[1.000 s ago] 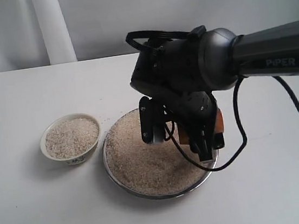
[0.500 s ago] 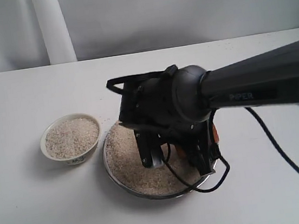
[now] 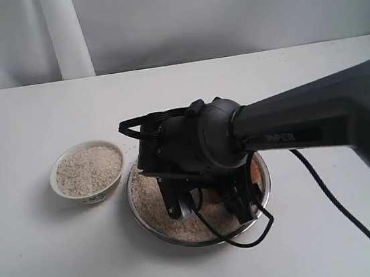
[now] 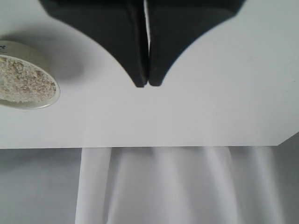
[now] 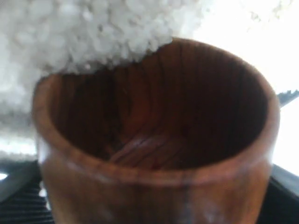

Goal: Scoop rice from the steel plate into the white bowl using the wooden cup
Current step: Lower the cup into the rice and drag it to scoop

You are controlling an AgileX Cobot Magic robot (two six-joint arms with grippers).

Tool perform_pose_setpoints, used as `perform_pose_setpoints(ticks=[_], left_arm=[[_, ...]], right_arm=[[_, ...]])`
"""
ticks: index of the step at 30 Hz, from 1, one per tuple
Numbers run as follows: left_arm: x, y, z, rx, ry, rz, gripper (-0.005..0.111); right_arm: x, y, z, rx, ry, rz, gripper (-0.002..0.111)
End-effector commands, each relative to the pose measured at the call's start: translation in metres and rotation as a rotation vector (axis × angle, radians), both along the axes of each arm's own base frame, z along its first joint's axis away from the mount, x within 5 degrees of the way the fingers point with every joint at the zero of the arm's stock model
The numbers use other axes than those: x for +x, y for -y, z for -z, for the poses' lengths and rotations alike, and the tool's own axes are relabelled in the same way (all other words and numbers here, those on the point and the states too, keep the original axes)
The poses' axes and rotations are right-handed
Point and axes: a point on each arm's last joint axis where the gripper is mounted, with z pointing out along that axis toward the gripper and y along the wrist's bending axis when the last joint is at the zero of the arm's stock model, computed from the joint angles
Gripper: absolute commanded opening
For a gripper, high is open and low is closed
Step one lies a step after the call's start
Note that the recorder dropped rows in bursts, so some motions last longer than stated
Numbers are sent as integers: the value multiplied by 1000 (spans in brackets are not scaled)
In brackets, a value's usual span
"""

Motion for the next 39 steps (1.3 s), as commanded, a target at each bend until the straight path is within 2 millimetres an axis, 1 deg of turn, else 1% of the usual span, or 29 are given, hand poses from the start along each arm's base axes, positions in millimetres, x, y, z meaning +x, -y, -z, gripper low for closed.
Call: perform_pose_setpoints(ticks=[1,3,6,10,27,34,39], left_arm=[[0,0,0,-3,7,1,0],[0,0,0,-3,7,1,0],[0,0,0,-3,7,1,0],[0,0,0,-3,7,1,0],[0,0,0,-3,7,1,0],[0,0,0,-3,7,1,0],[0,0,0,-3,7,1,0]], right_arm=[[-1,-5,8,45,-15,-9,0],[-1,-5,10,40,-19,-9,0],[-1,-5,21,21,-34,-5,0],[-2,-9,34,61,-61,-5,0],[-5,-24,41,264,-88,18,0],[-4,-23,41,283,-79,58,0],[5,-15,42,313,-69,125,0]])
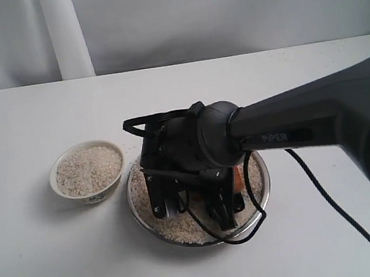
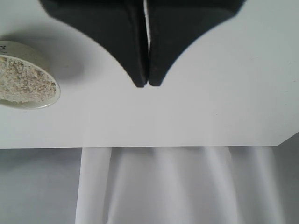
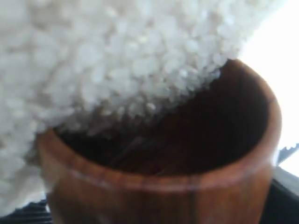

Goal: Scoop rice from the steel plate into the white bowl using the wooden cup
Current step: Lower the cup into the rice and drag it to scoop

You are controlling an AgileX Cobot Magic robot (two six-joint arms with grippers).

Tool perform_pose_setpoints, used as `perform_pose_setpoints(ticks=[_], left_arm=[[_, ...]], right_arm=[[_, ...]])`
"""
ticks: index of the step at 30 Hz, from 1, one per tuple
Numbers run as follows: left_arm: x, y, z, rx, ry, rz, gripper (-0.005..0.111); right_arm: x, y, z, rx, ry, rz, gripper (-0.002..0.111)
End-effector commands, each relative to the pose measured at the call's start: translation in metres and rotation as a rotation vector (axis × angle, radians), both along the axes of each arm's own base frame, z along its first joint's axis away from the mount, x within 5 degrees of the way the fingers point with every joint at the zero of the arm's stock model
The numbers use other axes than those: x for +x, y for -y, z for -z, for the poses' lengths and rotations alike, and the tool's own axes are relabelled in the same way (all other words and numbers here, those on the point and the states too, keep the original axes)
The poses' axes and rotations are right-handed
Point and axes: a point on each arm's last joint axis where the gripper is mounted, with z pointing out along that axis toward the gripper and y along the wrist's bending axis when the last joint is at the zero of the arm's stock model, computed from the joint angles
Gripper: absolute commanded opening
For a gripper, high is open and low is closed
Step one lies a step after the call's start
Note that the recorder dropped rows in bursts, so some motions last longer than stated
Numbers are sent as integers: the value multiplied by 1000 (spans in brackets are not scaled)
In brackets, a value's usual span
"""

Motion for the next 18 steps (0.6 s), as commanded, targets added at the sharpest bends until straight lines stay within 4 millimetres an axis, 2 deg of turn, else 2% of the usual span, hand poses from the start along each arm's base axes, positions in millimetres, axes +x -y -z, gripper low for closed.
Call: perform_pose_setpoints(ticks=[1,6,18], left_arm=[[0,0,0,-3,7,1,0],[0,0,0,-3,7,1,0],[0,0,0,-3,7,1,0]], right_arm=[[3,-1,22,154,-65,117,0],[8,3,23,212,-87,174,0],[7,-6,25,312,-97,175,0]])
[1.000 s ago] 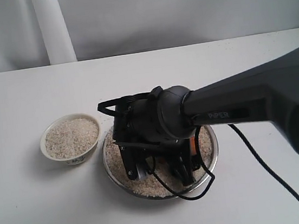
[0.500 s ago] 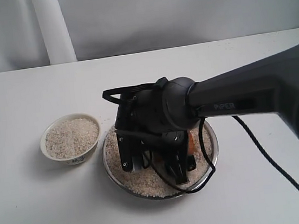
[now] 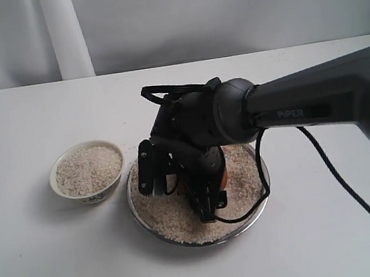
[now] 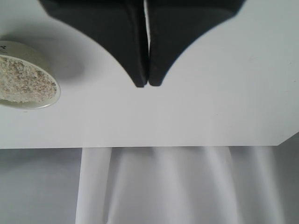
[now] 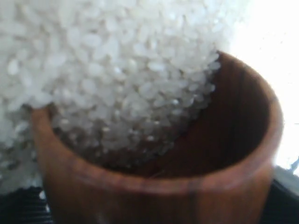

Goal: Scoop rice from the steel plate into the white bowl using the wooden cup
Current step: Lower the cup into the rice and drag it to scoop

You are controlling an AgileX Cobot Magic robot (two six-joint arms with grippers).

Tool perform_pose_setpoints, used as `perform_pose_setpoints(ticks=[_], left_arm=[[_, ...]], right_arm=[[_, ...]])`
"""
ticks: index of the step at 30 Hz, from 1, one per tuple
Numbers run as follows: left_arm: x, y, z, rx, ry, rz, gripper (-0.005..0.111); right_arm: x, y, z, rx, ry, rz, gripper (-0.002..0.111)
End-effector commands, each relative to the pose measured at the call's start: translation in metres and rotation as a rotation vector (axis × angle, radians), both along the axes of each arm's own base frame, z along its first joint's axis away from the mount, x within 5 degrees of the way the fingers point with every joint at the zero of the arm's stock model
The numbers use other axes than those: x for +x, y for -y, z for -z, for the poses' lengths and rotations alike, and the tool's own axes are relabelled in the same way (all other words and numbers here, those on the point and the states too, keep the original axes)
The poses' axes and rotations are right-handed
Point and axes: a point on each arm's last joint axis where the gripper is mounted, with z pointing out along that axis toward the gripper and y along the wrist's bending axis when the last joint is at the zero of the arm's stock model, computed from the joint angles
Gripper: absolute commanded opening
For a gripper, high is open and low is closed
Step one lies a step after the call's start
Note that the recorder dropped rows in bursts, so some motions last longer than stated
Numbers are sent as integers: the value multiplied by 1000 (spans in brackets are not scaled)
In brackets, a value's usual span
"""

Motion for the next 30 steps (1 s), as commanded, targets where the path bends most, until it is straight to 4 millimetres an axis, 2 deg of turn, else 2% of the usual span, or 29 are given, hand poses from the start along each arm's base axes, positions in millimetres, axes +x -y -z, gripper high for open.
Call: perform_pose_setpoints(ticks=[1,6,13,17,25,30], left_arm=[[0,0,0,-3,7,1,0],[0,0,0,-3,7,1,0],[0,0,0,-3,7,1,0],[0,0,0,-3,7,1,0],[0,0,0,-3,7,1,0],[0,0,0,-3,7,1,0]], right_arm=[[-6,-8,26,98,-67,46,0],[-5,-10,26,137,-62,52,0],[7,9,33,186,-82,148,0],[3,22,47,266,-85,163,0],[5,58,31,462,4,255,0],[0,62,13,668,130,249,0]])
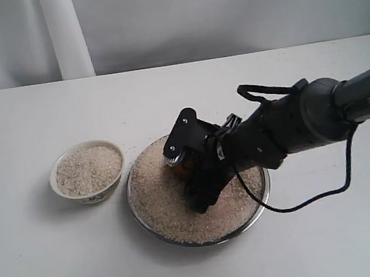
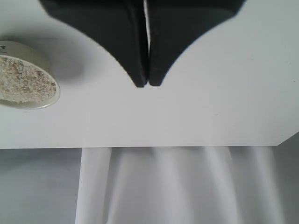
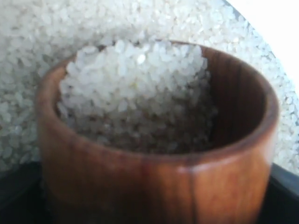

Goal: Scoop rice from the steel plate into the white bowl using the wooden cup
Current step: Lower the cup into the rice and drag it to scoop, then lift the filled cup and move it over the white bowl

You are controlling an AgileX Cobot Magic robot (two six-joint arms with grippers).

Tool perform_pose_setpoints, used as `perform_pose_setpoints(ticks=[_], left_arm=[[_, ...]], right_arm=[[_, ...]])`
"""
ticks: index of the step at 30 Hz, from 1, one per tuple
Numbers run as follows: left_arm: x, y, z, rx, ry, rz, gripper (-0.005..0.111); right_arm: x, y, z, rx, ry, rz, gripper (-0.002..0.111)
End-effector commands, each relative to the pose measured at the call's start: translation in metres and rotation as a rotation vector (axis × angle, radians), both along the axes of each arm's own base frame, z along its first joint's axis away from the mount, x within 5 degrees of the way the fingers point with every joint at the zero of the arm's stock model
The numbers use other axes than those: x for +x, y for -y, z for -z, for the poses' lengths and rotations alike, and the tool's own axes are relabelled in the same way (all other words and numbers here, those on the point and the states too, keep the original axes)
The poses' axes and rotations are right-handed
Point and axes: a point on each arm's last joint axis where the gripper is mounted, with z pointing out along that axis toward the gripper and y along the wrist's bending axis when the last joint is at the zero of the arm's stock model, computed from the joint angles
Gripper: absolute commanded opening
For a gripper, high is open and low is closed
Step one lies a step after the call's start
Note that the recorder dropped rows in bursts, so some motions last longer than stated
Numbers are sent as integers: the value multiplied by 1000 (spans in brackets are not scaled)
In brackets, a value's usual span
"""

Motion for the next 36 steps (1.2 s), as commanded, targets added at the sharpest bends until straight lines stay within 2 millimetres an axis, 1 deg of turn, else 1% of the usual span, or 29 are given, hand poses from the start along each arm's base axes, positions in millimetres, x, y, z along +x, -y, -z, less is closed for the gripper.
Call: perform_pose_setpoints(ticks=[1,4,5,8,9,10,14,16,19,23,26,29,35,36], left_arm=[[0,0,0,-3,7,1,0],[0,0,0,-3,7,1,0],[0,0,0,-3,7,1,0],[0,0,0,-3,7,1,0],[0,0,0,-3,7,1,0],[0,0,0,-3,7,1,0],[0,0,0,-3,7,1,0],[0,0,0,-3,7,1,0],[0,0,0,-3,7,1,0],[0,0,0,-3,7,1,0],[0,0,0,-3,7,1,0],[0,0,0,-3,7,1,0],[0,0,0,-3,7,1,0],[0,0,0,-3,7,1,0]], right_arm=[[-9,9,-3,54,40,9,0],[-10,8,-18,106,77,27,0],[-10,8,-29,128,102,29,0],[-10,7,-50,186,156,36,0],[-10,7,-60,211,181,38,0],[-11,7,-74,255,216,47,0],[-8,4,-100,287,260,48,0],[-5,-3,-111,274,251,43,0],[-1,-20,-127,246,237,14,0],[10,-48,-150,230,239,-18,0],[17,-71,-157,175,222,-50,0],[26,-94,-155,88,202,-72,0],[43,-126,-140,-110,220,-72,0],[43,-131,-138,-137,225,-76,0]])
